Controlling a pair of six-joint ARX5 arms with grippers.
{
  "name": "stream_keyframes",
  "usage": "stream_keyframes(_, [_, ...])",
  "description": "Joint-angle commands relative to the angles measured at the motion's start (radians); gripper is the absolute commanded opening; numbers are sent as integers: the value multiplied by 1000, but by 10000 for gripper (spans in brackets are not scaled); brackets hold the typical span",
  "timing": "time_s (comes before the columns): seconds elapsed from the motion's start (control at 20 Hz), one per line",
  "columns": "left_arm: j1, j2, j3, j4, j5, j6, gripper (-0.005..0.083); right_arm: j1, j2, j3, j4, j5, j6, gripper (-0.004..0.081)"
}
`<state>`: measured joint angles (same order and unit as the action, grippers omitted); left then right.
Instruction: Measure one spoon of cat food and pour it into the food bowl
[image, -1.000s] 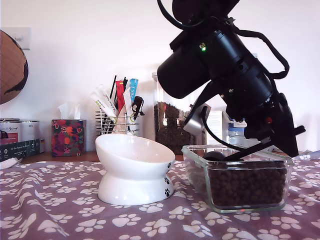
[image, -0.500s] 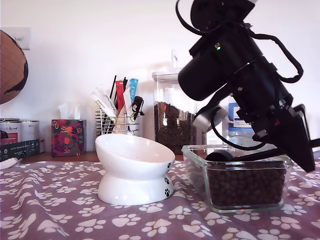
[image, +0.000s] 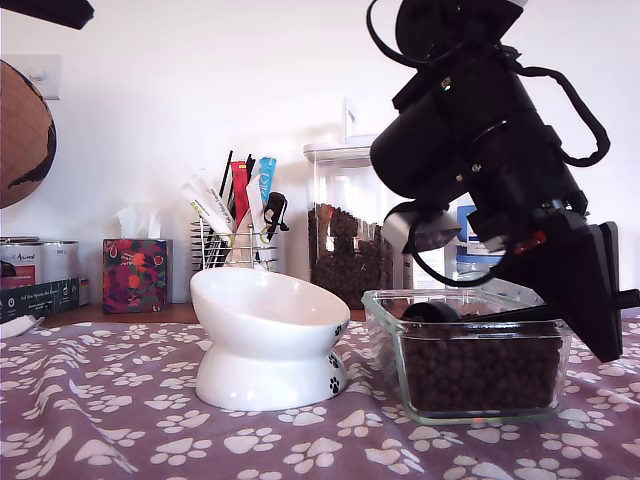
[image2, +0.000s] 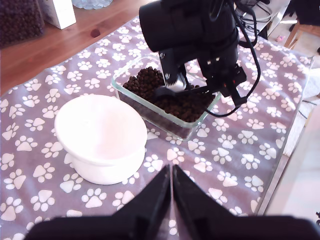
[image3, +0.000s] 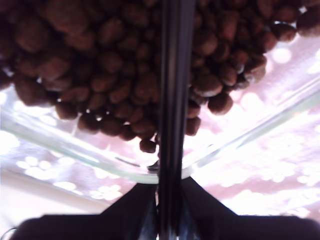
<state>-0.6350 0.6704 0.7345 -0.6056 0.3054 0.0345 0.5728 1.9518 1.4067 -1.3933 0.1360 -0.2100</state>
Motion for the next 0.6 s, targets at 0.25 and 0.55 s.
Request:
stream_keyframes(0.25, [-2,-53,-147,153,-12,26,-22,-60,-73,-18,17,-93,13,-13])
stream_keyframes(0.55, [-2,-111,-186,196,-30,-10,-22,-118,-87,-18,17,-208,55,-13])
